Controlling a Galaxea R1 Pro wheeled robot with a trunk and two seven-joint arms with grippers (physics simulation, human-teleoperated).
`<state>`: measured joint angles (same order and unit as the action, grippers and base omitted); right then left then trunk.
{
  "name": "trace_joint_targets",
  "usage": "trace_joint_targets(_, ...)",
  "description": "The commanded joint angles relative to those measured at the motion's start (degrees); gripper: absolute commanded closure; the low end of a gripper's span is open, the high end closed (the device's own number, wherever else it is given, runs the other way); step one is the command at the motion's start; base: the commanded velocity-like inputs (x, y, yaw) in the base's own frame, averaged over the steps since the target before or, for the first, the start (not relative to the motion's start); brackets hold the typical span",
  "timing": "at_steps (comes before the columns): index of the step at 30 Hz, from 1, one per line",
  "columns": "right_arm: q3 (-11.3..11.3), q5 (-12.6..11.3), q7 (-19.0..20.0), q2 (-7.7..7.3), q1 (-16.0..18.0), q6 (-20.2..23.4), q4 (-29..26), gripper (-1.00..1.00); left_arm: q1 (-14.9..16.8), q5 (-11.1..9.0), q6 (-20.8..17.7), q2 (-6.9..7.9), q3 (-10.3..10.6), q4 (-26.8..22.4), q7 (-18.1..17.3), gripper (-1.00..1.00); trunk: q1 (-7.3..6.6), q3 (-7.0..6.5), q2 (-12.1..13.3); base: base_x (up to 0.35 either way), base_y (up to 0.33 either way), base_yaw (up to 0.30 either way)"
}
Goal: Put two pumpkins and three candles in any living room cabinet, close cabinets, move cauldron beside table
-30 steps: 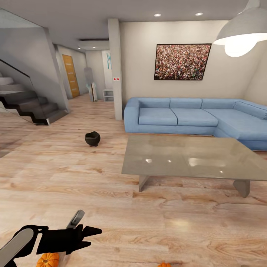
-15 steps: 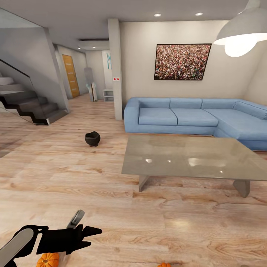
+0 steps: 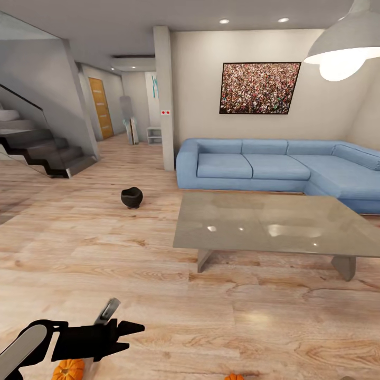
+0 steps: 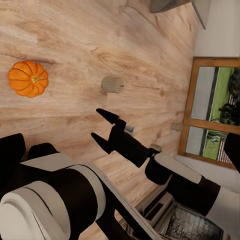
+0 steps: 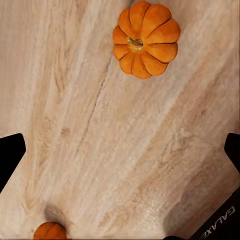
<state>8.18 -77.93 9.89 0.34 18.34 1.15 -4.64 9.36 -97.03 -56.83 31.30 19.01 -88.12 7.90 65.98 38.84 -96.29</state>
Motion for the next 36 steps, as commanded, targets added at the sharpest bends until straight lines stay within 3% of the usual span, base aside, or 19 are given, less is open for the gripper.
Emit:
trace_joint_targets(1,0.75,-0.38,-0.08,-0.03,0.06,0.08,0.09,-1.00,0.05,-0.63,-0.04,0.03,-0.10,-0.04,0.54,-1.00,-0.01,0.05,-0.03,0.000,0.000,0.000)
trace_joint_targets(12,2.08,0.49,-2.13,-0.18,0.03,-0.52,0.15,-1.00,0.05,-0.38,-0.04,0.03,-1.40,-0.04,0.64,-1.00,2.41,2.03,-4.44,0.000,0.000,0.000)
trace_joint_targets(20,2.10,0.52,-2.07,-0.77,0.04,-1.59,0.15,-1.00,0.05,-0.11,0.01,0.07,-2.66,-0.12,0.79,-1.00,2.41,2.03,-4.44,0.000,0.000,0.000)
trace_joint_targets(28,2.28,0.73,-1.90,-0.94,0.03,-2.79,-0.10,-1.00,0.05,0.13,0.03,-0.03,-3.38,-0.29,0.92,-1.00,4.17,3.46,-7.65,0.000,0.000,0.000)
trace_joint_targets(32,4.28,1.42,-1.82,-0.95,0.03,-3.50,-0.27,-1.00,0.05,0.73,0.11,-0.20,-3.09,-0.35,1.82,-1.00,5.05,4.18,-9.25,0.000,0.000,0.000)
trace_joint_targets(36,6.57,2.09,-1.55,-0.94,0.05,-3.79,-0.48,-1.00,0.05,1.45,0.13,-0.56,-3.07,-0.65,6.59,-1.00,5.92,4.90,-10.85,0.000,0.000,0.000)
